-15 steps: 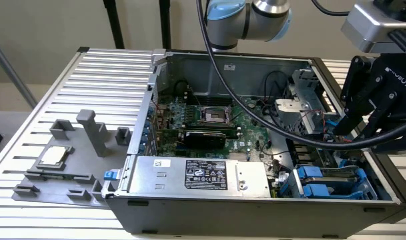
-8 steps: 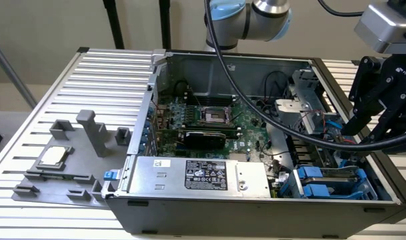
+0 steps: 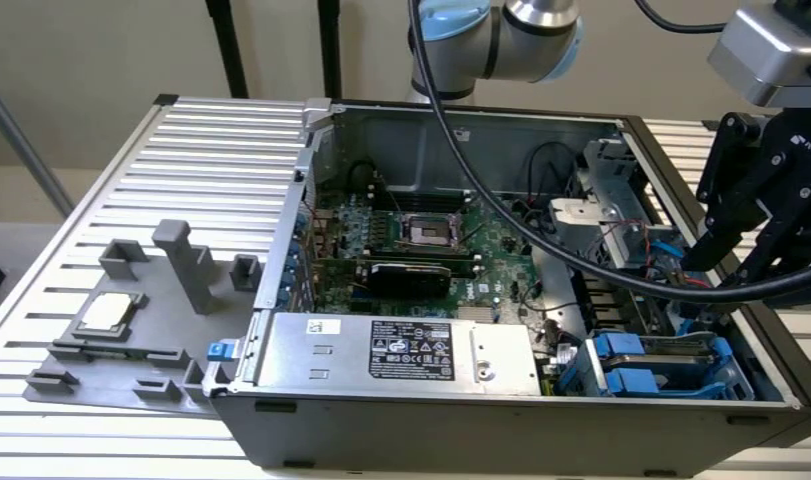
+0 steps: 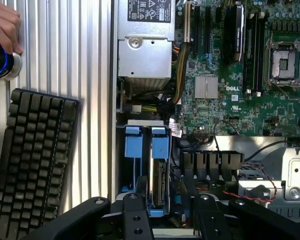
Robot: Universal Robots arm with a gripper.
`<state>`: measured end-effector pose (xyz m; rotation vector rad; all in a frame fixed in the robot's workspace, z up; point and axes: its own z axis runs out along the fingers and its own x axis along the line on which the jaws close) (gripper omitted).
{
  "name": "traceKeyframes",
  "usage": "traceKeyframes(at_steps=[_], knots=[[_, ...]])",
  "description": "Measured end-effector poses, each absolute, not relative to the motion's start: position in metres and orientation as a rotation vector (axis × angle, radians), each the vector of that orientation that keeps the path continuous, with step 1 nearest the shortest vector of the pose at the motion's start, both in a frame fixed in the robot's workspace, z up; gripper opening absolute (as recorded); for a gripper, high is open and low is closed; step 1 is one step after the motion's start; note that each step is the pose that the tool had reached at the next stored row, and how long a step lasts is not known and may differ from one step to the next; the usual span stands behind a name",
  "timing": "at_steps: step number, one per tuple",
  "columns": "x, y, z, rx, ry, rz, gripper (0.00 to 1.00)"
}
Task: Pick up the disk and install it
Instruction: 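Insert the first disk wire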
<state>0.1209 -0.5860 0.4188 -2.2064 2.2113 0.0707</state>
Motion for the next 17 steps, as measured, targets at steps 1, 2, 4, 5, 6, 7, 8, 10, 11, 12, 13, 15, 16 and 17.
traceKeyframes(at_steps=[1, 2, 4, 5, 6, 7, 8, 10, 11, 12, 13, 15, 16, 17], knots=[[0.121, -0.586, 0.419, -2.207, 2.211, 0.071, 0.41], [0.121, -0.586, 0.419, -2.207, 2.211, 0.071, 0.41], [0.121, -0.586, 0.419, -2.206, 2.211, 0.071, 0.41], [0.121, -0.586, 0.419, -2.206, 2.211, 0.071, 0.41], [0.122, -0.586, 0.419, -2.207, 2.211, 0.071, 0.41], [0.126, -0.586, 0.419, -2.207, 2.212, 0.072, 0.41], [0.13, -0.586, 0.419, -2.207, 2.212, 0.073, 0.41], [0.139, -0.586, 0.419, -2.208, 2.212, 0.073, 0.41], [0.144, -0.586, 0.418, -2.209, 2.211, 0.073, 0.41], [0.148, -0.586, 0.417, -2.21, 2.21, 0.074, 0.41], [0.149, -0.586, 0.415, -2.212, 2.209, 0.074, 0.41], [0.152, -0.586, 0.411, -2.214, 2.207, 0.074, 0.41], [0.153, -0.586, 0.409, -2.214, 2.207, 0.074, 0.41], [0.155, -0.586, 0.408, -2.214, 2.206, 0.074, 0.41]])
